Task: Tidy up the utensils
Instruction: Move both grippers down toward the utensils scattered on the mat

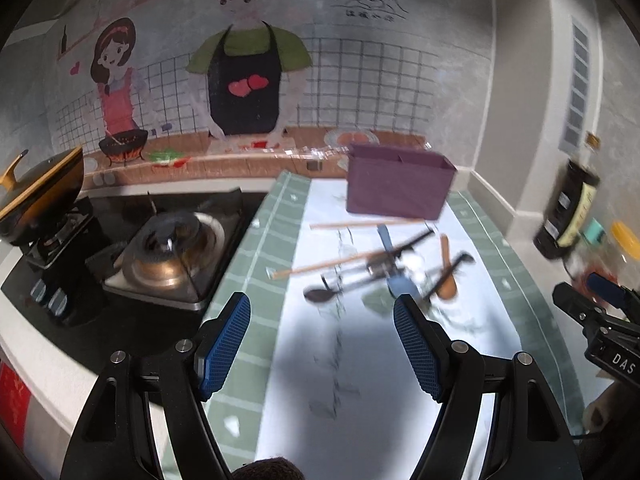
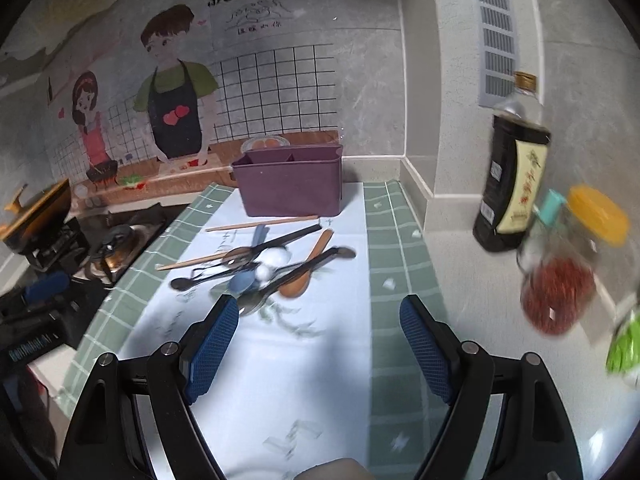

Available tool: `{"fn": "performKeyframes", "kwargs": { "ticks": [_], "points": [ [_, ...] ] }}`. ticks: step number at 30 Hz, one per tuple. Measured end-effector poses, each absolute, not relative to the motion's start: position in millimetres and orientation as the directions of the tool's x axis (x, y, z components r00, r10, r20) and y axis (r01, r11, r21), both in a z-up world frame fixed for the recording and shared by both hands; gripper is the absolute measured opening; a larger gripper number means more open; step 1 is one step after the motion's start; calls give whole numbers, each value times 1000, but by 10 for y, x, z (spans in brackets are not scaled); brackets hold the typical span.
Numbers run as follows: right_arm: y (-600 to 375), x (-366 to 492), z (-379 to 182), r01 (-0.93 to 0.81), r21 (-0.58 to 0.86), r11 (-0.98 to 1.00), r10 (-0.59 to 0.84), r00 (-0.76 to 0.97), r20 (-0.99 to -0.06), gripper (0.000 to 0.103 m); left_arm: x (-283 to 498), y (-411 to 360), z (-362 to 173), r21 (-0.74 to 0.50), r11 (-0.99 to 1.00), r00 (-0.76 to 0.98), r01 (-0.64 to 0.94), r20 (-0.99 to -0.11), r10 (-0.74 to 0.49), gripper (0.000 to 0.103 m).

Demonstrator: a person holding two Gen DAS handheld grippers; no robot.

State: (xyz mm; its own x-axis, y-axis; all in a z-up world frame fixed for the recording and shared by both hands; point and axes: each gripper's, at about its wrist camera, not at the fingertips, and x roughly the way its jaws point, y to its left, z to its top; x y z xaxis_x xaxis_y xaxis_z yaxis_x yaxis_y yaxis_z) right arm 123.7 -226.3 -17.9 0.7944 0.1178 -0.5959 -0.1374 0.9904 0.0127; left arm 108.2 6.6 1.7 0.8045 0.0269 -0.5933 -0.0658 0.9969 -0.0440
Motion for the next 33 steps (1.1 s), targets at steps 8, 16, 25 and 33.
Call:
{"fn": "performKeyframes", "kwargs": {
  "ticks": [8, 16, 25, 33],
  "points": [
    [-2272, 1995, 38, -232, -50, 971, 148, 758, -636, 72, 1619, 266, 253, -95, 995, 783, -33, -621, -33, 75],
    [-2014, 2395, -23, -512, -85, 855, 292, 611, -736, 72, 2105, 266, 230, -59, 996, 722, 62, -687, -86, 76],
    [-1572, 2538, -721, -729, -157, 666, 292, 449, -844, 35, 2434, 318, 86, -82, 996, 757, 24, -649, -71, 75],
    [-1395, 2930, -1107, -787, -86, 611, 280, 316, -907, 35, 2463, 356, -250, -143, 988, 717, 50, -684, -135, 75]
  ]
}}
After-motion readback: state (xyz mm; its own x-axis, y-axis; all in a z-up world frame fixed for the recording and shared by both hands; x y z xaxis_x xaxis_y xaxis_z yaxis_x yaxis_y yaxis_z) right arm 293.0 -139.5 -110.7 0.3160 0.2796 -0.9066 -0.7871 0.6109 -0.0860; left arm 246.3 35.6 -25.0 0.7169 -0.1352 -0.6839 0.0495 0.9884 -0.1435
